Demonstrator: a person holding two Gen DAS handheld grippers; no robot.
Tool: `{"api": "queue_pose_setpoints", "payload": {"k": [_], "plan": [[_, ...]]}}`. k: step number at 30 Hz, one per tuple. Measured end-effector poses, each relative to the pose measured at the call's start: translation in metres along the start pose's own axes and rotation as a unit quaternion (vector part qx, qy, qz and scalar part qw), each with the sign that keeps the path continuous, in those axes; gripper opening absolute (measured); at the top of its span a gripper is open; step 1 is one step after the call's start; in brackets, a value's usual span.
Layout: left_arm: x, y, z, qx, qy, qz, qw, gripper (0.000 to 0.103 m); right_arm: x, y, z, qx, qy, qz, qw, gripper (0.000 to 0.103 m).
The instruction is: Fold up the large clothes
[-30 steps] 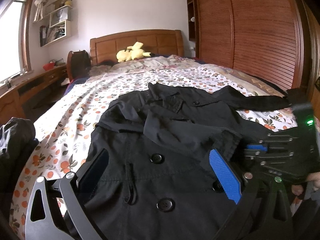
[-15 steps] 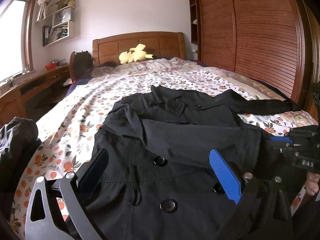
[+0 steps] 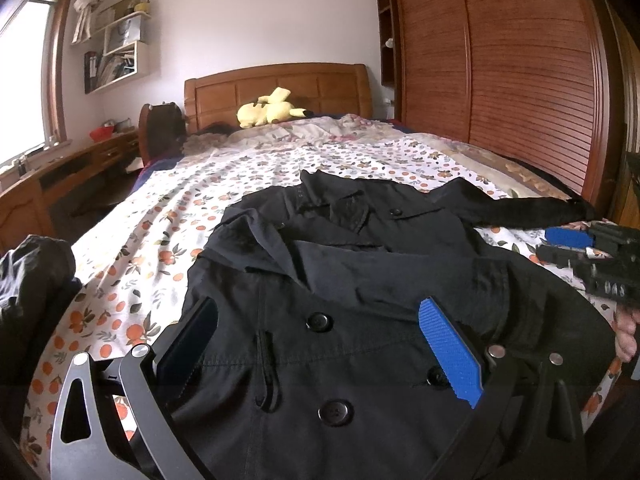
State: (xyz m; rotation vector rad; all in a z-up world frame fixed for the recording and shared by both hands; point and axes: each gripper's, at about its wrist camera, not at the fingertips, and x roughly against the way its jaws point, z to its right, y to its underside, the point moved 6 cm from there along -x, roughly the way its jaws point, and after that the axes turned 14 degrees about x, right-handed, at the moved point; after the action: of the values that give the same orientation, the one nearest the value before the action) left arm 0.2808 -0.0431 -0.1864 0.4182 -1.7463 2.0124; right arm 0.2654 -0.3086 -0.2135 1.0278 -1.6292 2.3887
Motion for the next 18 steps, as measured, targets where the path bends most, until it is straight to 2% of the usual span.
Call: {"api": "queue_pose_setpoints", "payload": {"k": [7, 9, 12, 15, 16, 17, 18], "plan": [[0.0, 0.0, 0.001, -0.001, 0.0, 0.001, 1.0, 0.101, -0.01, 0.008, -0.047, 0.052, -0.052, -0.02, 0.997, 0.046], [-0.001, 0.0, 0.002, 0.0, 0.0, -0.001, 1.0, 0.101, -0.017, 0.014, -0.055, 0.065, -0.058, -0.038, 0.995, 0.047], [0.0, 0.0, 0.002, -0.001, 0.0, 0.0, 1.0, 0.101, -0.033, 0.025, -0.062, 0.076, -0.064, -0.068, 0.993, 0.056], [0.0, 0.0, 0.002, 0.002, 0.002, 0.001, 1.0, 0.101, -0.046, 0.035, -0.062, 0.082, -0.053, -0.089, 0.991, 0.056], [0.001, 0.0, 0.002, 0.004, 0.003, 0.002, 1.0, 0.101, -0.048, 0.036, -0.061, 0.08, -0.048, -0.093, 0.991, 0.054], [0.002, -0.001, 0.001, 0.005, 0.005, 0.003, 1.0, 0.101, -0.049, 0.037, -0.059, 0.08, -0.043, -0.095, 0.991, 0.042], [0.003, -0.001, 0.001, 0.006, 0.007, 0.004, 0.9999, 0.101, -0.05, 0.037, -0.057, 0.083, -0.028, -0.099, 0.991, 0.024]]}}
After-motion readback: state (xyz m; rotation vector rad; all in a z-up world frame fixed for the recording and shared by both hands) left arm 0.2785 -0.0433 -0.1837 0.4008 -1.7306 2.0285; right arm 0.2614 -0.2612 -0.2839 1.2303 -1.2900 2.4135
